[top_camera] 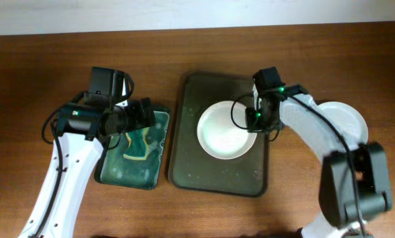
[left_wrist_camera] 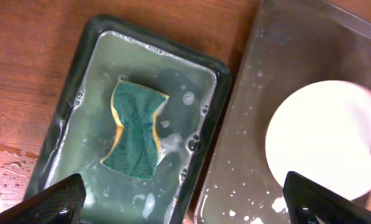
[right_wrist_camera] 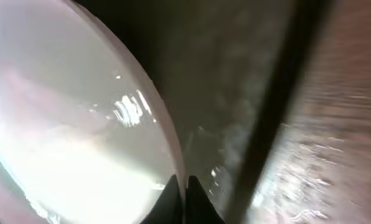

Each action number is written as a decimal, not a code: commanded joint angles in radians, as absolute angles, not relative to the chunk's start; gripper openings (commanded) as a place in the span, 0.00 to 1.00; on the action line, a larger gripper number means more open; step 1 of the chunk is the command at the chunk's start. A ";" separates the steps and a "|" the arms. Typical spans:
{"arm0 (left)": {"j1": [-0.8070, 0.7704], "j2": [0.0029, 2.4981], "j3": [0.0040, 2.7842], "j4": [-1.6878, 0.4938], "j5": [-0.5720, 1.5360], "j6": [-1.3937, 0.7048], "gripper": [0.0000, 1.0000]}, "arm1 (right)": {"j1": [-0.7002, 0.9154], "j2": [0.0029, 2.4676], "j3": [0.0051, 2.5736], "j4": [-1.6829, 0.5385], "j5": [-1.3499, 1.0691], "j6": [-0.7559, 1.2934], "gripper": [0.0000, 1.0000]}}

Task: Clean dirty plates on tray and stack at the side

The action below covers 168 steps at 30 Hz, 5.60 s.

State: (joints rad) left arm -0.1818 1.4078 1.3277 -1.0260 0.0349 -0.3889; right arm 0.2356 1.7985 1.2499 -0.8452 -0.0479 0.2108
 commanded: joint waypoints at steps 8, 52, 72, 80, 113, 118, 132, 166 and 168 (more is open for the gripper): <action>-0.177 1.405 1.345 -1.026 0.046 -0.387 1.00 | 0.465 1.564 1.246 -0.994 0.519 0.373 0.04; -0.177 1.405 1.345 -1.026 0.046 -0.387 0.99 | 0.975 1.556 1.246 -1.085 1.269 0.451 0.04; -0.177 1.405 1.345 -1.026 0.046 -0.387 0.99 | 0.965 1.556 1.246 -1.085 1.261 0.502 0.04; -0.177 1.405 1.345 -1.026 0.046 -0.387 0.99 | 0.378 1.556 1.246 -0.963 0.239 0.268 0.04; -0.177 1.405 1.345 -1.026 0.046 -0.387 0.99 | -0.032 1.228 1.245 -0.898 -0.475 0.206 0.85; -0.177 1.405 1.345 -1.026 0.046 -0.387 0.99 | 0.203 1.261 1.245 -0.876 -0.477 0.224 0.98; -0.177 1.405 1.345 -1.026 0.046 -0.387 0.99 | 0.071 0.556 0.768 -0.568 0.080 0.057 0.98; -0.180 1.112 1.179 -0.847 -0.156 -0.386 0.99 | 0.051 0.008 0.006 -0.075 -0.049 0.059 0.98; -0.180 0.942 1.015 -0.661 -0.159 -0.355 1.00 | 0.051 0.008 0.006 -0.075 -0.049 0.059 0.98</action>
State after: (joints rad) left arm -0.1818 1.1328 1.1721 -0.7868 -0.1024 -0.3874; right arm 0.0540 0.0139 0.0116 -0.0715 -0.0429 0.0631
